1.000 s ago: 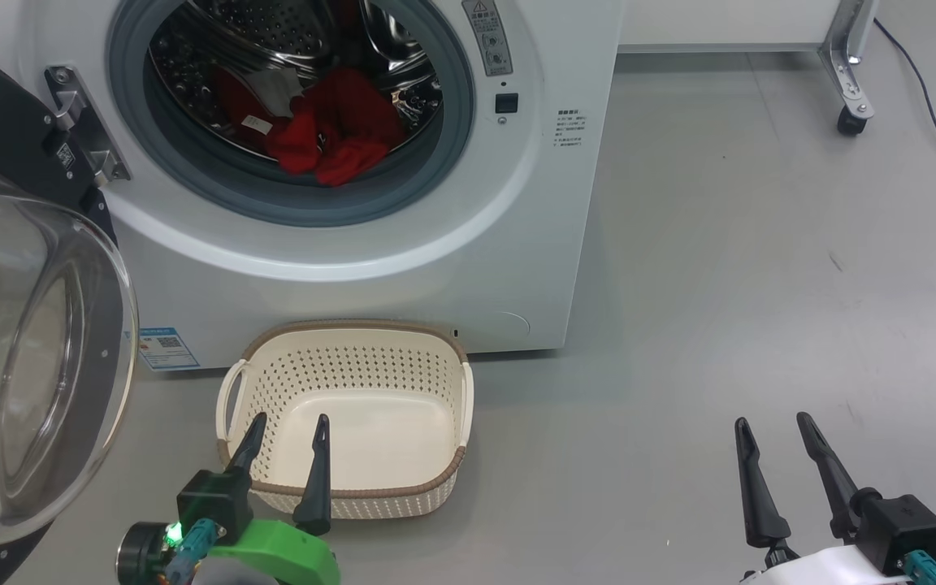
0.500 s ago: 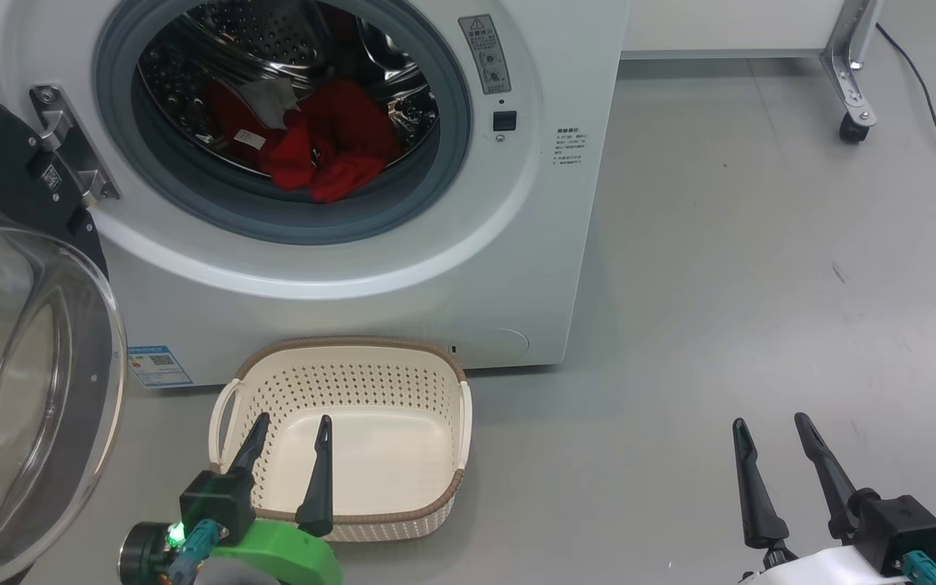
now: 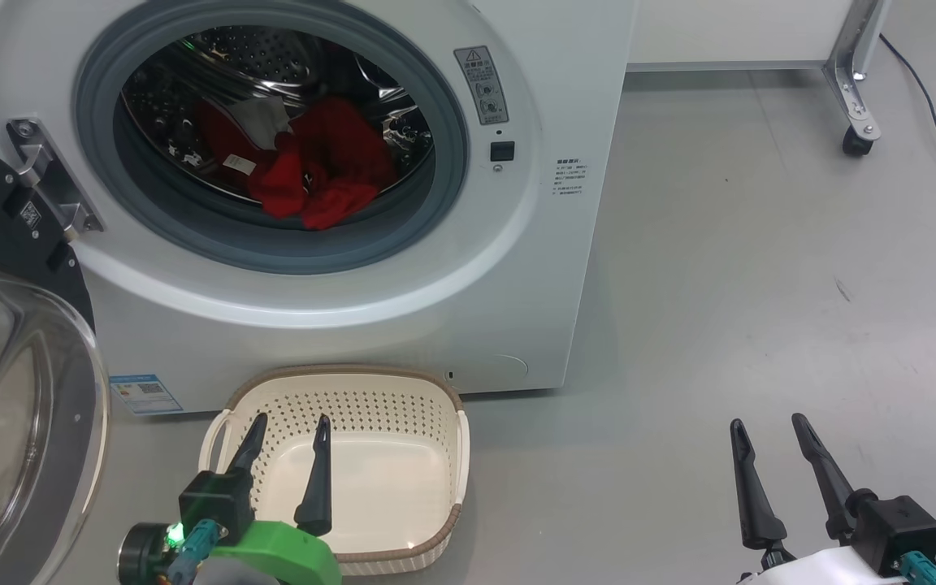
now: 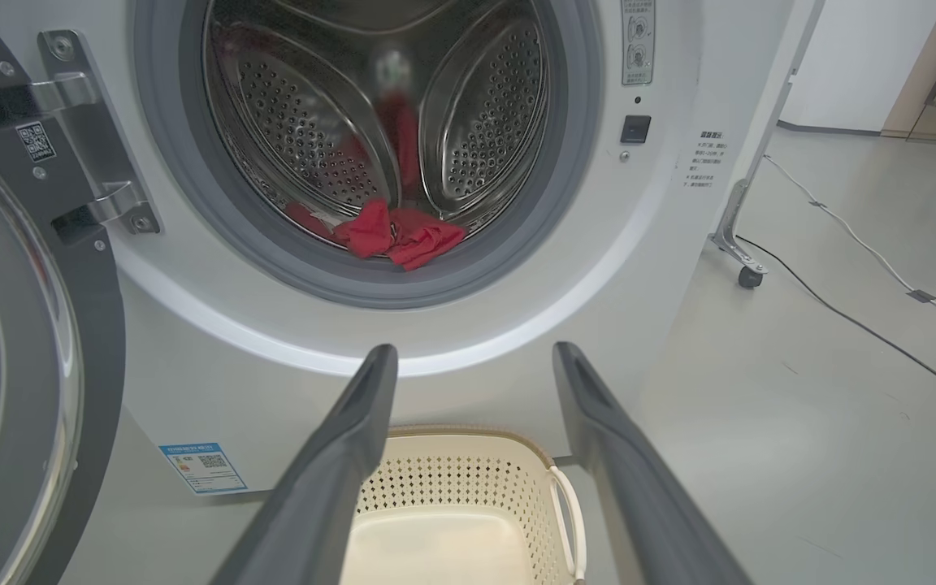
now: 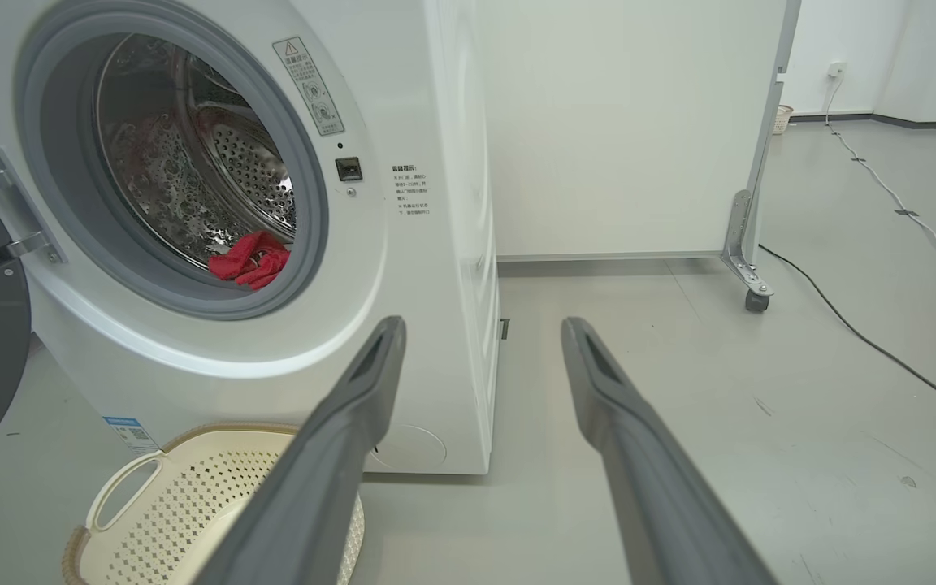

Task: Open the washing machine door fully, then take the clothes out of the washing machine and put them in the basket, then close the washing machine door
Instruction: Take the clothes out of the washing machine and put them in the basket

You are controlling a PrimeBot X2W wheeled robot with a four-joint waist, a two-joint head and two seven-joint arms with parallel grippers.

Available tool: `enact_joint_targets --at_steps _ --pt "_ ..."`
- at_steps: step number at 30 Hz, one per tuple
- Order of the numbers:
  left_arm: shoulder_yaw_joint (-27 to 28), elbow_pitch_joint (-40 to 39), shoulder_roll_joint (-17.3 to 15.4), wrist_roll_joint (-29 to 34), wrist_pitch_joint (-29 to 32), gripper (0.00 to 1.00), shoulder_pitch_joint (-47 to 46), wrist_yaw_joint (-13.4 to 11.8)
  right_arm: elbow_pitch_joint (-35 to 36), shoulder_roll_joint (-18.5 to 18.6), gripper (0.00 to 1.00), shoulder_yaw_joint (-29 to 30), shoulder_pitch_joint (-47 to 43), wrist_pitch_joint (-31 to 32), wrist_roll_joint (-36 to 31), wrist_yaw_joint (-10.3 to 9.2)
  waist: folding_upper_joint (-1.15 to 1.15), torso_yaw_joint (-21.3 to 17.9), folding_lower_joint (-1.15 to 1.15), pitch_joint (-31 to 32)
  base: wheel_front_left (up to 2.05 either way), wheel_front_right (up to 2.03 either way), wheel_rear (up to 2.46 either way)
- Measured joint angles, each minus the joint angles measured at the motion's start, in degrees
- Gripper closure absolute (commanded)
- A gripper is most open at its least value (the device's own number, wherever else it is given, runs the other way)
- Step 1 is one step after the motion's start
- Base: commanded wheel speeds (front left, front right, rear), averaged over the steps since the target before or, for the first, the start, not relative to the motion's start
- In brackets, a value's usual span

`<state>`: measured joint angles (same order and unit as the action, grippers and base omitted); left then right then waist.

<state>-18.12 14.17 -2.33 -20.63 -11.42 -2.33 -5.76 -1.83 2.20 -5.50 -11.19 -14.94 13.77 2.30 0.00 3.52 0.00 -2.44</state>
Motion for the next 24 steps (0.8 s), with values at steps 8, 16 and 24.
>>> enact_joint_targets --at_steps 8,16,24 --pt "0.2 0.0 0.0 0.0 0.0 0.00 0.0 0.0 0.0 0.0 0.00 0.0 0.0 0.0 0.0 0.00 0.00 0.0 0.00 -0.3 0.23 -0.23 0.00" --pt "0.2 0.0 0.0 0.0 0.0 0.00 0.0 0.0 0.0 0.0 0.00 0.0 0.0 0.0 0.0 0.01 0.00 0.0 0.00 -0.6 0.01 -0.01 0.00" --pt "0.1 0.1 0.0 0.0 0.0 0.00 0.0 -0.1 0.0 0.0 0.00 0.0 0.0 0.0 0.0 0.05 0.00 0.0 0.00 -0.8 0.00 0.00 0.00"
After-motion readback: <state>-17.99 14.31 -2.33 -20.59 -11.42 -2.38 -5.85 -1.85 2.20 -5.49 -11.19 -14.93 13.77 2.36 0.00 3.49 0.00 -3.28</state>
